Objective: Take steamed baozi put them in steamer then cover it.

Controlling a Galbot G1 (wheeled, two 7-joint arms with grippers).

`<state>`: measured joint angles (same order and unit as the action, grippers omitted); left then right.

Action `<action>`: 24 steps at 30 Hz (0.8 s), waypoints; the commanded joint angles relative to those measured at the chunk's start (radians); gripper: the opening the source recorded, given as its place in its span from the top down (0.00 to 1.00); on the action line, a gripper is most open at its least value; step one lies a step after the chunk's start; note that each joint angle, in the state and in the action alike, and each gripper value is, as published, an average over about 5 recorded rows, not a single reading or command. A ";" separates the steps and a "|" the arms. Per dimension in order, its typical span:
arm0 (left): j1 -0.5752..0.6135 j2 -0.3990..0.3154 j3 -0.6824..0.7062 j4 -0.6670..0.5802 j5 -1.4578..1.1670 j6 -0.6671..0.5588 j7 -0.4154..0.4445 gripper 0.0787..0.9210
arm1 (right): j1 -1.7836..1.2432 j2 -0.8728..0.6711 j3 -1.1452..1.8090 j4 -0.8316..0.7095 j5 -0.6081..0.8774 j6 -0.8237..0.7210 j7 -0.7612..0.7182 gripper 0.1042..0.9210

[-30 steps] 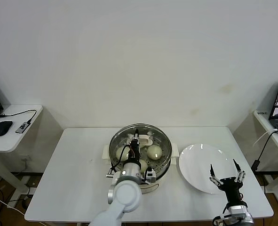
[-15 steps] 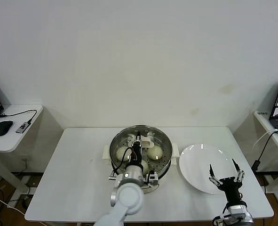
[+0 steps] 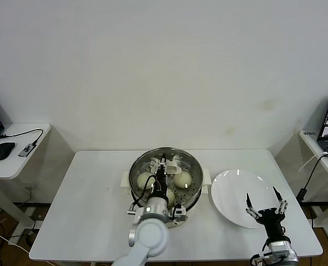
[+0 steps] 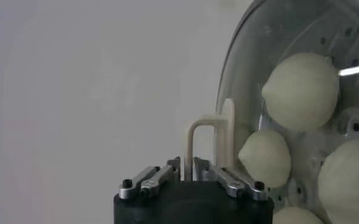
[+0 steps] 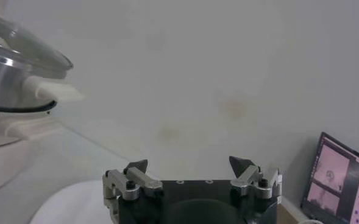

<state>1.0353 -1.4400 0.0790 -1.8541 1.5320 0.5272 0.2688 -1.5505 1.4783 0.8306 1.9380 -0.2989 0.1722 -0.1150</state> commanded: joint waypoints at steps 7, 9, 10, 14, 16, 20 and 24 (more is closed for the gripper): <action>0.258 0.096 -0.063 -0.317 -0.133 -0.049 -0.104 0.38 | -0.002 -0.022 -0.001 -0.003 0.017 0.000 0.004 0.12; 0.336 0.109 -0.086 -0.387 -0.190 -0.071 -0.144 0.32 | -0.003 -0.032 -0.001 -0.005 0.028 0.003 0.007 0.12; 0.382 0.115 -0.107 -0.424 -0.229 -0.086 -0.168 0.28 | -0.003 -0.036 -0.001 -0.007 0.034 0.005 0.010 0.12; 0.552 0.139 -0.234 -0.516 -0.486 -0.163 -0.293 0.16 | 0.001 -0.049 -0.024 -0.015 0.098 0.011 0.019 0.12; 0.613 0.154 -0.344 -0.496 -0.729 -0.284 -0.371 0.13 | 0.002 -0.058 -0.049 -0.022 0.144 0.015 0.025 0.12; 0.665 0.126 -0.601 -0.345 -1.197 -0.639 -0.424 0.12 | -0.009 -0.082 -0.098 -0.022 0.206 0.027 0.036 0.12; 0.729 0.118 -0.693 -0.278 -1.525 -0.659 -0.458 0.12 | -0.051 -0.121 -0.125 -0.005 0.278 0.035 0.049 0.12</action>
<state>1.5017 -1.3228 -0.2247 -2.1962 0.9763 0.2600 -0.0040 -1.5592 1.4152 0.7766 1.9186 -0.1779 0.1903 -0.0856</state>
